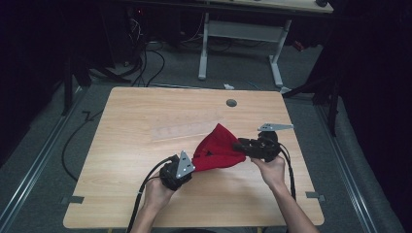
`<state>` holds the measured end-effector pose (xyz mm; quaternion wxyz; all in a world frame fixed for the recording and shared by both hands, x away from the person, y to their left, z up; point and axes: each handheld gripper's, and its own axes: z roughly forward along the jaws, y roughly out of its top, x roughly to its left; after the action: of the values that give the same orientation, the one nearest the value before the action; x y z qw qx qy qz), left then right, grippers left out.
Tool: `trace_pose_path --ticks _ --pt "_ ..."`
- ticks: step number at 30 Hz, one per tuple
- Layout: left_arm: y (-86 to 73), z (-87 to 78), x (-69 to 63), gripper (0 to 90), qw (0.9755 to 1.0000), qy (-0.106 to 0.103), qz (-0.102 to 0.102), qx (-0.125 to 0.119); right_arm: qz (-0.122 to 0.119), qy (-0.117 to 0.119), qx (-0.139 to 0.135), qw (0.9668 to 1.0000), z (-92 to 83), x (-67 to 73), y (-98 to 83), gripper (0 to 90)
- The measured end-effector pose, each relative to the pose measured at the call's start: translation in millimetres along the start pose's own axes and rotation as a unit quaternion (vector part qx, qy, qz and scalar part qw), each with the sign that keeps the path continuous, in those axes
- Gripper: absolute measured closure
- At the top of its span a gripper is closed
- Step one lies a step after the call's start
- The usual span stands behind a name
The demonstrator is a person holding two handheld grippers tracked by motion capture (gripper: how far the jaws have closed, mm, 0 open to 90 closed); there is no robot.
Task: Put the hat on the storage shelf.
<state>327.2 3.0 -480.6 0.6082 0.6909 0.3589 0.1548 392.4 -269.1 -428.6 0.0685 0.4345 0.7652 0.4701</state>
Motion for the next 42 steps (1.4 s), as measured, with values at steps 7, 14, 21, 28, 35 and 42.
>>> trace_pose_path --ticks 7,14,21,28,35,42 --pt "3.2 -4.6 1.0 84.4 0.9999 -0.01 -0.004 0.003 -0.005 -0.025 -0.035 0.9991 -20.6 -2.3 -0.2 50.4" --pt "10.6 -18.5 16.4 84.7 0.9992 0.026 -0.026 -0.013 -0.01 -0.046 -0.076 0.996 -42.6 -6.1 -3.3 44.9" --pt "22.3 -30.9 33.3 84.7 0.9966 0.033 -0.063 -0.041 -0.018 -0.073 -0.027 0.9968 -24.4 -16.4 -30.9 42.4" --pt "29.2 -33.9 42.9 84.6 0.9932 0.034 -0.094 -0.06 -0.019 -0.105 0.002 0.9943 -3.3 -25.5 -56.5 42.1" --pt "41.1 -37.1 58.1 84.7 0.9873 0.042 -0.125 -0.088 -0.019 -0.143 0.016 0.9894 12.3 -33.2 -84.2 40.7" --pt "56.3 -39.3 69.3 84.6 0.9808 0.051 -0.15 -0.114 -0.031 -0.166 0.029 0.9853 18.6 -36.0 -93.6 39.2"
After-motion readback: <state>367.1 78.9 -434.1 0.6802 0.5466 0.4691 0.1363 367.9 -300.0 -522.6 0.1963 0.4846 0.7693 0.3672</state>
